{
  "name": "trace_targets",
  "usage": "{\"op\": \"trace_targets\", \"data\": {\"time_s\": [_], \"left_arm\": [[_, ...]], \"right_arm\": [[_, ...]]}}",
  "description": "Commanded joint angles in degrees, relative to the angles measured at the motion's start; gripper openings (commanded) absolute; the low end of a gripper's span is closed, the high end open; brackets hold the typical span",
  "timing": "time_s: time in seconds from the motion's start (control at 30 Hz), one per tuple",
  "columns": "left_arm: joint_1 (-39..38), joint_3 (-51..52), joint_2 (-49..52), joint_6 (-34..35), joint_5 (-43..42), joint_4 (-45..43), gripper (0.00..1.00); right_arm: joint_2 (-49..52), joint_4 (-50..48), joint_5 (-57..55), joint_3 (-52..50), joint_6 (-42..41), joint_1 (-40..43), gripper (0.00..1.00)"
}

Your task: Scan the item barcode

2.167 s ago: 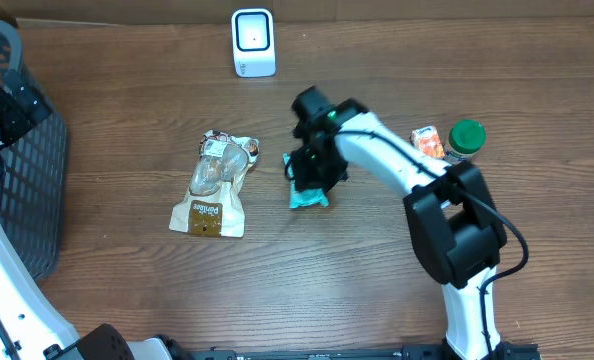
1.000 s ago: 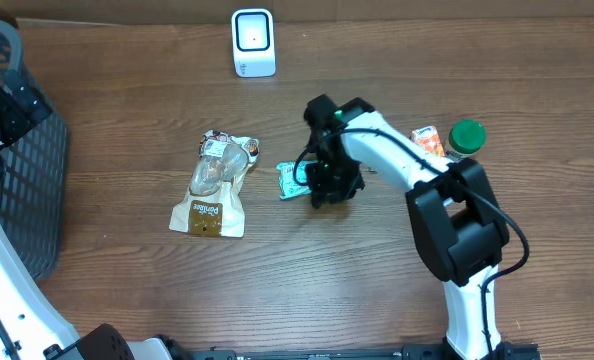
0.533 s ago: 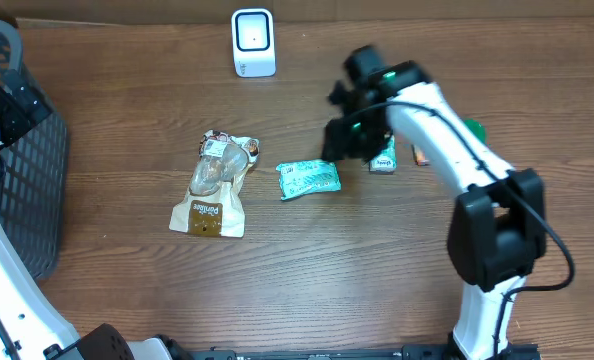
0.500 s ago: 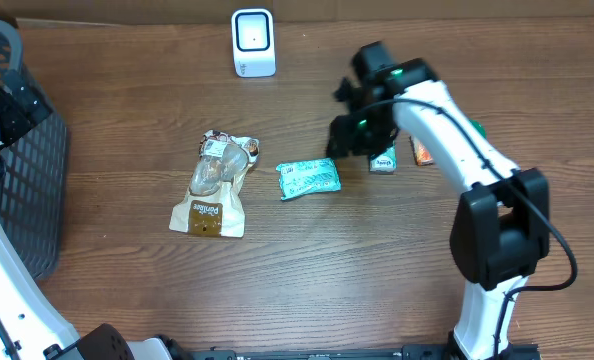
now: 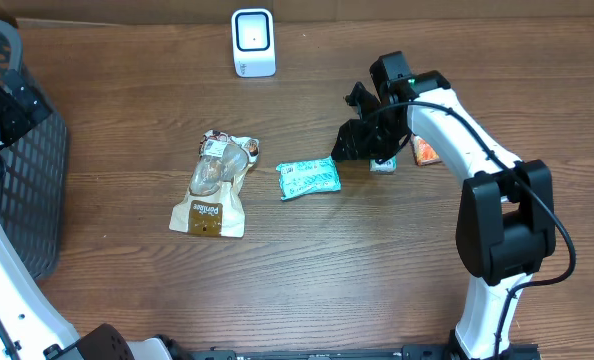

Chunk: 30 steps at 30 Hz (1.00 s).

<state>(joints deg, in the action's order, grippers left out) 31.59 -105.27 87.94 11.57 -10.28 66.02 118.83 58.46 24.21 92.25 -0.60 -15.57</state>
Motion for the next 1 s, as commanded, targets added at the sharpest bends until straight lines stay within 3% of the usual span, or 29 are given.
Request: {"op": "trace_targets", "data": {"time_s": [0.0,0.47,0.63,0.97], "left_arm": [[-0.1,-0.2,-0.2,-1.1,0.2,-0.2,1.00],[-0.1,-0.2,-0.2,-1.1,0.2,-0.2,0.99],[-0.1,-0.2,-0.2,-1.1,0.2,-0.2,1.00],[-0.1,-0.2,-0.2,-1.1,0.2,-0.2,1.00]], "right_arm": [[0.8,-2.6,1.8,-2.4,0.4,-0.1,0.53],[0.9,-18.9,9.4,-14.2,-4.1,-0.2,0.52],[0.9,-21.1,10.0,-14.4,-8.9,-1.0,0.43],[3.8,-24.7,14.8,-16.2,-16.0,-3.3,0.38]]}}
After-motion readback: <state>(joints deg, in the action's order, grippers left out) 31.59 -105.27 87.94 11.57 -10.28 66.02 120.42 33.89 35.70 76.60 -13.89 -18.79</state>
